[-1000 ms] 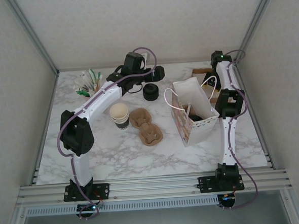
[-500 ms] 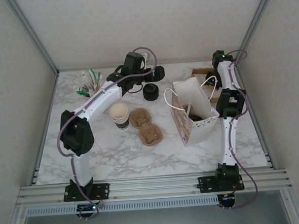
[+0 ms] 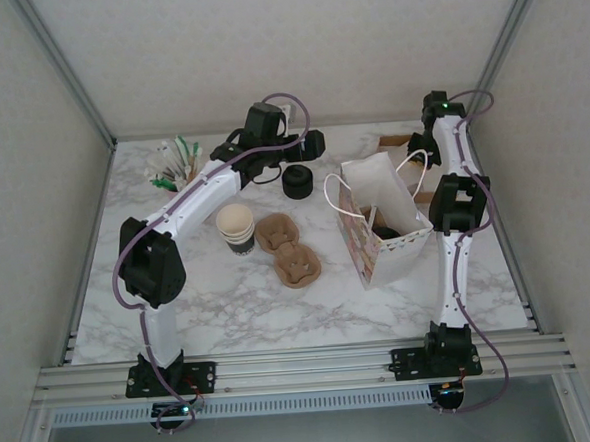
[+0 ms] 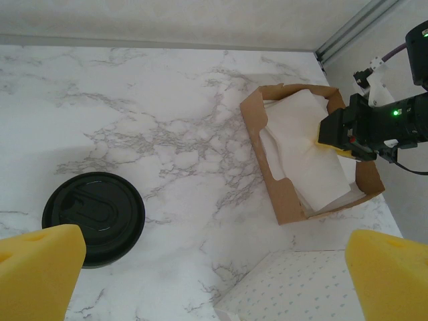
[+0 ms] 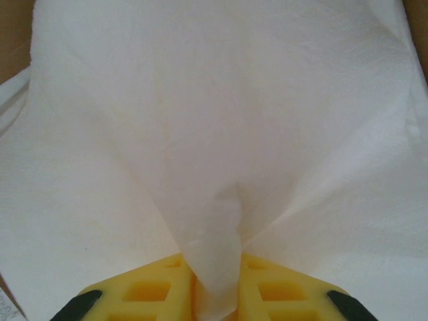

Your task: Pack the takeout coffee

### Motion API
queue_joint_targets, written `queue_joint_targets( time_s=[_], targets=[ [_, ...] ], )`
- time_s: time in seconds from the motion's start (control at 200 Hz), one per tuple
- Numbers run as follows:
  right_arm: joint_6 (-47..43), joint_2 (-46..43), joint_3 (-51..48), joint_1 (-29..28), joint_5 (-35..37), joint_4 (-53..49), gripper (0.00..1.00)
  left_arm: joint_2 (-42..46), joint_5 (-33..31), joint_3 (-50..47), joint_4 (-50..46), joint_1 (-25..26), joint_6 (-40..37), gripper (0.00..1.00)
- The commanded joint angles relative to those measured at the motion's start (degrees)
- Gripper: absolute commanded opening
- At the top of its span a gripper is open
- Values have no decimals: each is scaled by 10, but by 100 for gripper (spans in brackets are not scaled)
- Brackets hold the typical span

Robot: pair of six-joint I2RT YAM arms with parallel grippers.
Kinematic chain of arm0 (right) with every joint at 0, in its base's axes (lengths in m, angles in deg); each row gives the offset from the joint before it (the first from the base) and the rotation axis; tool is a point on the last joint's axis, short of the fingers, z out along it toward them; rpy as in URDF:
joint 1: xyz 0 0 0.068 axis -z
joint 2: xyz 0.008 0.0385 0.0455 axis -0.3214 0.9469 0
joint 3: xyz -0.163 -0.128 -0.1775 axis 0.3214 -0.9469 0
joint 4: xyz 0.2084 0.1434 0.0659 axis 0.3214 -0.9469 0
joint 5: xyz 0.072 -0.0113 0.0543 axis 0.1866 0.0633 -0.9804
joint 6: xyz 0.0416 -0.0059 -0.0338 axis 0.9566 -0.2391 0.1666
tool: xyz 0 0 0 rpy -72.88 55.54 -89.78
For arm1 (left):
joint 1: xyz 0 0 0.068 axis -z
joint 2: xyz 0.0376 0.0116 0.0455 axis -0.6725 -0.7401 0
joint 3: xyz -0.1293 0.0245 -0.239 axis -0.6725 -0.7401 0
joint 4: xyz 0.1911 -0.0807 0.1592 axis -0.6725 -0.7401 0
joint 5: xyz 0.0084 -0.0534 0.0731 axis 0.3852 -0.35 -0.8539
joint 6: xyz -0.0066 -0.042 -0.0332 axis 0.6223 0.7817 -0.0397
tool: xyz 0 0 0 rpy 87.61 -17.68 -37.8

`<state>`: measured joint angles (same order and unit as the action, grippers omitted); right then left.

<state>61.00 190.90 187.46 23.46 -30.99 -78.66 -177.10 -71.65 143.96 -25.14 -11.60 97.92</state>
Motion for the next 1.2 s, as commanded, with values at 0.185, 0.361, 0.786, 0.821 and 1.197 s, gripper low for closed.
queue_joint_targets(
  time_s=[0.185,0.361,0.786,0.821,1.197],
  targets=[
    [1,-50,-20,4,-10,12,12,1,11,17,-7,2,5,100],
    [2,-59,-24,5,-11,15,11,2,9,16,-8,3,4,100],
    [7,-179,-144,4,-5,116,0,26,3,-3,3,6,4,100],
    [9,-190,-152,5,-7,126,0,29,1,-6,4,6,4,100],
    [18,-284,-222,4,1,186,0,58,-6,-31,17,7,4,100]
  ],
)
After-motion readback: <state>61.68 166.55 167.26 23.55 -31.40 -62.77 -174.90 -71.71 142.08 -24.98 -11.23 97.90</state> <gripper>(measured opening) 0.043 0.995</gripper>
